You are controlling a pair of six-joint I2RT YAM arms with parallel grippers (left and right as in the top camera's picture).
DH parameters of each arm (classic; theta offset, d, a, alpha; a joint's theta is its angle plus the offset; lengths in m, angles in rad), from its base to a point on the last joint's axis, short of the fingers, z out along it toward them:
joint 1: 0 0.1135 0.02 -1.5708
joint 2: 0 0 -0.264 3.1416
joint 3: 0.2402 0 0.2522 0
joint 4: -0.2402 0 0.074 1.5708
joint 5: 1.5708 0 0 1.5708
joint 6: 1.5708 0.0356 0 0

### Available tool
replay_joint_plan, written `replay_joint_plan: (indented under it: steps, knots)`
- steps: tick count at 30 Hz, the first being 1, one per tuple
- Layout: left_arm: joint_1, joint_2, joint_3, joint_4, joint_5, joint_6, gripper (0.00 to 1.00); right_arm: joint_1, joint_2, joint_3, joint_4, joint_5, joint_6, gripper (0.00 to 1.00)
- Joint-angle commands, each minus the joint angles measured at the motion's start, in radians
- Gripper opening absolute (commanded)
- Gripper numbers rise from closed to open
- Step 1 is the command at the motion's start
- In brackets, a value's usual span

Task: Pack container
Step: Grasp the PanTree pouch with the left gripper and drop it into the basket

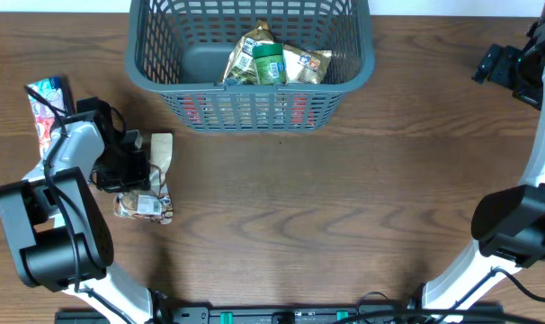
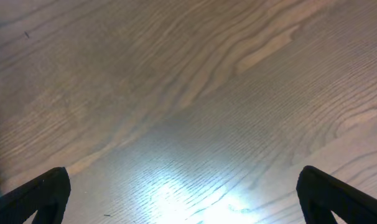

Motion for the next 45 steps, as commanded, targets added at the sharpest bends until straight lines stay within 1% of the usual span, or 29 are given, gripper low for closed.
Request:
replay_joint_plan:
  steps: [1,7,14,17,22,25,28,30,32,34,35,37,40,41,44,45]
  knots:
    - [0.002,-0.001,0.013,-0.045,-0.01,-0.024,0.06,-0.007,-0.003,-0.006,0.0,-0.004,-0.016,0.99]
    - [0.002,-0.104,0.089,-0.166,0.047,-0.026,0.06,-0.007,-0.003,-0.006,0.001,-0.004,-0.02,0.99]
    - [0.002,-0.314,0.24,-0.363,0.062,-0.035,0.06,-0.007,-0.003,-0.006,0.002,-0.003,-0.023,0.99]
    - [0.002,-0.414,0.317,-0.408,0.062,-0.079,0.06,-0.007,-0.003,-0.006,0.001,-0.004,-0.023,0.99]
    - [0.001,-0.532,0.441,-0.396,0.077,-0.182,0.06,-0.007,-0.003,-0.006,0.001,-0.004,-0.023,0.99]
    - [-0.024,-0.56,0.52,-0.366,0.116,-0.182,0.06,-0.007,-0.003,-0.006,0.001,-0.004,-0.023,0.99]
    - [-0.097,-0.554,0.615,-0.33,0.117,-0.158,0.06,-0.007,-0.003,-0.006,0.001,-0.004,-0.023,0.99]
    - [-0.159,-0.531,0.68,-0.289,0.103,-0.133,0.06,-0.007,-0.003,-0.006,0.001,-0.004,-0.023,0.99]
    - [-0.223,-0.496,0.748,-0.257,0.058,-0.116,0.06,-0.007,-0.003,-0.006,-0.001,-0.004,-0.023,0.99]
    - [-0.288,-0.45,0.817,-0.233,0.03,-0.05,0.06,-0.007,-0.003,-0.006,-0.005,-0.004,-0.031,0.99]
    - [-0.32,-0.426,0.846,-0.219,0.03,0.003,0.06,-0.007,-0.003,-0.006,-0.006,-0.004,-0.031,0.99]
    - [-0.394,-0.373,0.898,-0.166,0.003,0.128,0.06,-0.007,-0.003,-0.006,-0.008,-0.005,-0.031,0.99]
    - [-0.474,-0.303,0.917,-0.054,-0.123,0.336,0.06,-0.007,-0.003,-0.006,-0.013,-0.012,-0.031,0.99]
    - [-0.496,-0.269,0.917,-0.009,-0.161,0.428,0.06,-0.007,-0.003,-0.006,-0.013,-0.019,-0.031,0.99]
    - [-0.524,-0.182,0.917,0.068,-0.172,0.648,0.06,-0.007,-0.003,-0.006,-0.014,-0.028,-0.03,0.99]
    - [-0.527,-0.149,0.917,0.094,-0.172,0.694,0.06,-0.007,-0.003,-0.006,-0.016,-0.028,-0.03,0.99]
